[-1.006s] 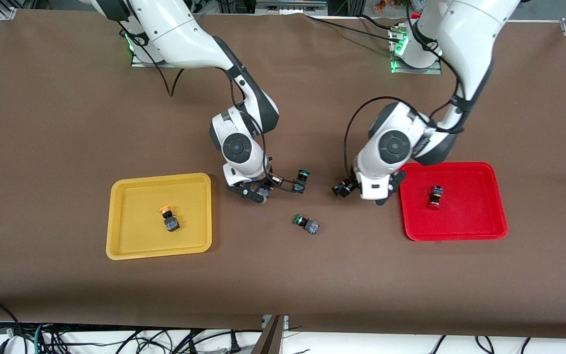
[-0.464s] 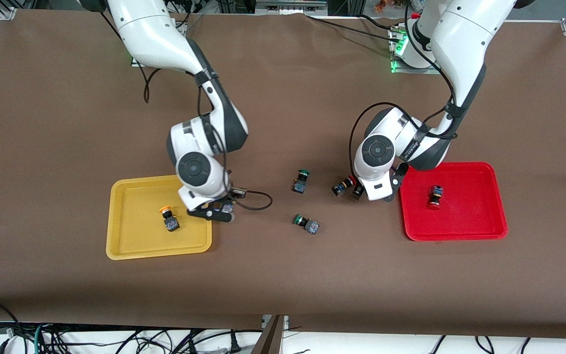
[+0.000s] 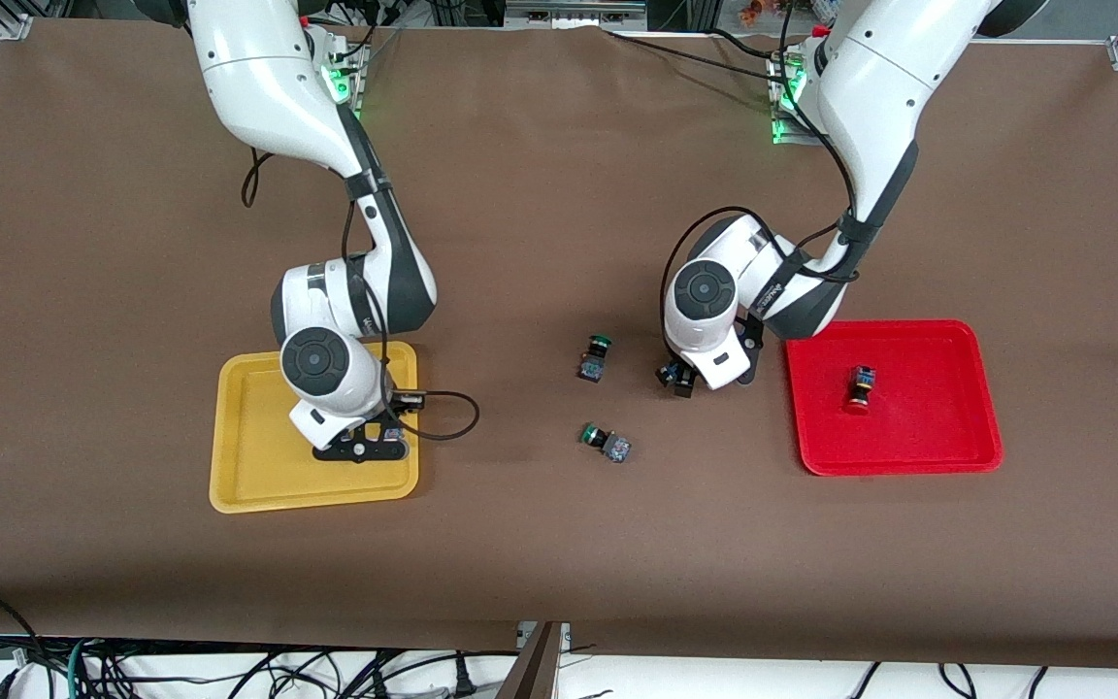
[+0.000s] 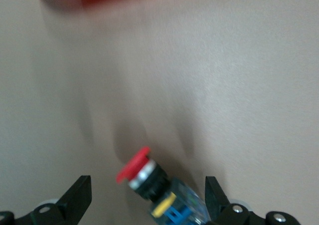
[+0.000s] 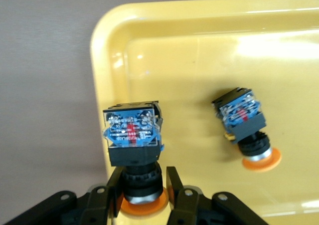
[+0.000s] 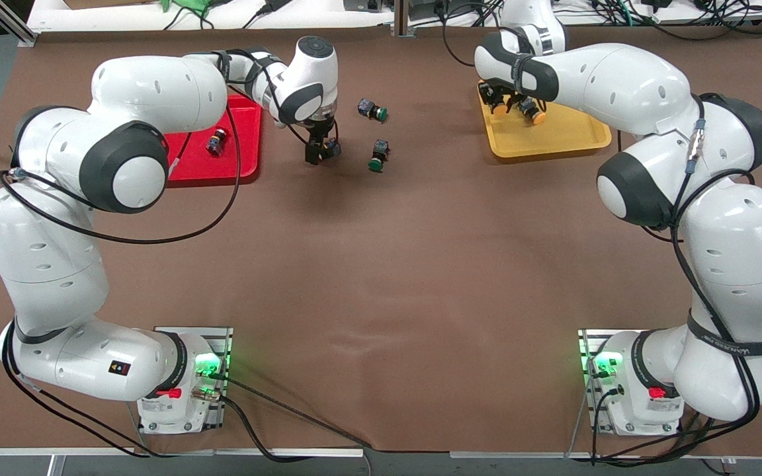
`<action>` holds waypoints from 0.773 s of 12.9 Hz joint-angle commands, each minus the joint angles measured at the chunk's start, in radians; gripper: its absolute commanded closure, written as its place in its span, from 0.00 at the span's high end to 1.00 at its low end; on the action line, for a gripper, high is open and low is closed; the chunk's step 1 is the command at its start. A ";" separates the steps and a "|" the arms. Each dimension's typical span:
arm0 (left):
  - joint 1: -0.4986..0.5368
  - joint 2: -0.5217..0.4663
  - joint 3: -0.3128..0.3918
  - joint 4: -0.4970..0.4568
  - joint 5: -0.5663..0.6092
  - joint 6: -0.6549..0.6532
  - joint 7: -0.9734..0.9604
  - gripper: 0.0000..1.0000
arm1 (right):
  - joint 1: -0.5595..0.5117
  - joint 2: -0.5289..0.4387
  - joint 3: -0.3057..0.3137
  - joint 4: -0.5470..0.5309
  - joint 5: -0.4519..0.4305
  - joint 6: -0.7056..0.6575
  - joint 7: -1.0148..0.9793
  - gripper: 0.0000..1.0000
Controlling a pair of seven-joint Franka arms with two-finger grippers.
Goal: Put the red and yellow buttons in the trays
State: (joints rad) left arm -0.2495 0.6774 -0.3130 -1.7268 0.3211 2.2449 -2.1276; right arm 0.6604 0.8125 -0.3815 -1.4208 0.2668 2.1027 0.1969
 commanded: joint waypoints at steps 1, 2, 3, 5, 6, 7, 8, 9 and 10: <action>-0.010 0.022 0.011 0.024 0.015 0.038 -0.087 1.00 | -0.021 -0.010 0.003 -0.026 -0.012 0.029 -0.051 0.30; -0.013 0.025 0.011 0.021 0.015 0.053 -0.101 1.00 | -0.030 -0.006 0.003 -0.027 -0.005 0.031 -0.051 0.42; -0.014 0.043 0.011 0.019 0.015 0.070 -0.109 1.00 | -0.033 -0.004 0.004 -0.029 0.002 0.034 -0.051 0.65; -0.017 0.050 0.011 0.019 0.016 0.078 -0.112 1.00 | -0.035 -0.006 0.004 -0.033 0.006 0.034 -0.050 0.99; -0.016 0.051 0.011 0.019 0.018 0.078 -0.109 0.94 | -0.035 -0.013 0.004 -0.032 0.005 0.025 -0.048 0.99; -0.019 0.056 0.011 0.019 0.022 0.078 -0.100 0.78 | -0.033 -0.028 0.004 -0.032 0.005 0.019 -0.048 0.99; -0.017 0.057 0.011 0.019 0.026 0.076 -0.095 0.62 | -0.033 -0.051 0.003 -0.032 0.005 0.010 -0.051 0.99; -0.016 0.056 0.011 0.019 0.026 0.076 -0.074 0.47 | -0.039 -0.079 -0.007 -0.024 0.003 -0.036 -0.054 0.99; -0.016 0.056 0.009 0.019 0.026 0.075 -0.058 0.36 | -0.054 -0.101 -0.014 -0.015 0.003 -0.064 -0.056 0.99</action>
State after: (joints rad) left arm -0.2534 0.7264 -0.3100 -1.7226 0.3211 2.3104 -2.1861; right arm 0.6279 0.7836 -0.3890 -1.4275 0.2671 2.0992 0.1606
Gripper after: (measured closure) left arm 0.286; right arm 0.004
